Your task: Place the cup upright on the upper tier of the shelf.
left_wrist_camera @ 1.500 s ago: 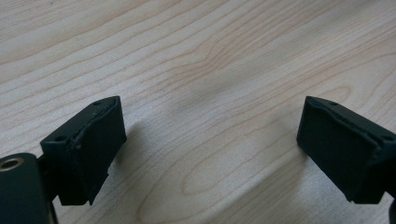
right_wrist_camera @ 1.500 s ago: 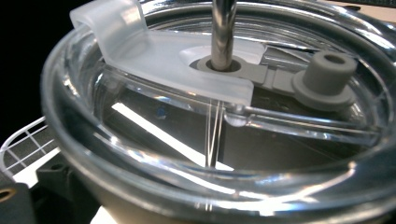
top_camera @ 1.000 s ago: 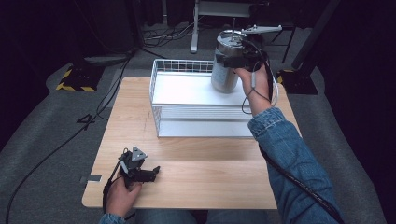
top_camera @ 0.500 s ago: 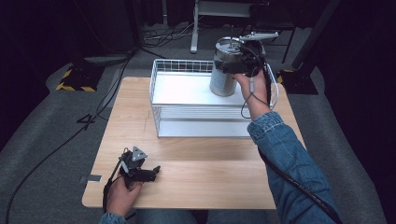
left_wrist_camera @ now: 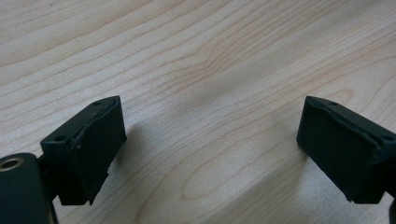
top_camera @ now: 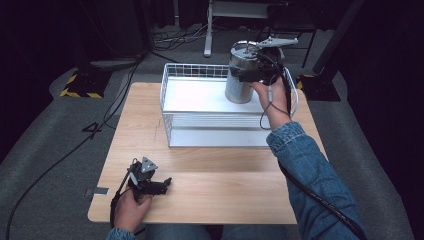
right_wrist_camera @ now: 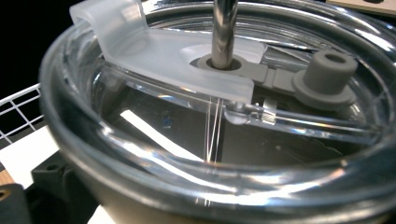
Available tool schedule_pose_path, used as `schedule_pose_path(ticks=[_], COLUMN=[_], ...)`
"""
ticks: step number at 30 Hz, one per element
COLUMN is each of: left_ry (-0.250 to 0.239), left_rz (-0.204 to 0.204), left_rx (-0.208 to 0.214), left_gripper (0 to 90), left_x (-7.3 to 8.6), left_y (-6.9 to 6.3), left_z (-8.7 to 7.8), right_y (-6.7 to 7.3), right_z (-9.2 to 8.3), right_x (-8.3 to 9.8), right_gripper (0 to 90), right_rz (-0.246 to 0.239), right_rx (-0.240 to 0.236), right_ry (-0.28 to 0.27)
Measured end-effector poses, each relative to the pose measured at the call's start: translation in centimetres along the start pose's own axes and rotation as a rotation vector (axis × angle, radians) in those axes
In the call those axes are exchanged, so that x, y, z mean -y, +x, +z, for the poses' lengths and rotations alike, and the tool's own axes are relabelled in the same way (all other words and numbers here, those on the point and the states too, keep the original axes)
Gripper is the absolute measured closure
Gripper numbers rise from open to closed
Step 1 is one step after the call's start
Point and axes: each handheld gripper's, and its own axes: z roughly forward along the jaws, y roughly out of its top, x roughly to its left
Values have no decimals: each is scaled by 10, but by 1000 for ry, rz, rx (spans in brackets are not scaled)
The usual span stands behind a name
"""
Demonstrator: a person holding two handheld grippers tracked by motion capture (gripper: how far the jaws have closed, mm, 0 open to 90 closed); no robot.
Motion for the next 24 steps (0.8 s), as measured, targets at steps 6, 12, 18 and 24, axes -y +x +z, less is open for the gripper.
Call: schedule_pose_path(ticks=[6, 12, 18, 24], left_ry=[0, 0, -1, -1], left_rz=[0, -9, -6, -10], left_rx=[0, 0, 0, 0], left_gripper=[85, 85, 85, 85], left_x=[0, 1, 2, 3], left_y=[0, -1, -2, -2], left_z=[0, 0, -2, -2], right_y=[-2, -4, -5, -3], right_z=[2, 0, -12, -30], right_x=[0, 3, 0, -4], right_gripper=[2, 0, 0, 0], right_rz=[1, 22, 2, -14], right_rx=[-4, -31, -42, -44], right_ry=[5, 6, -23, -32])
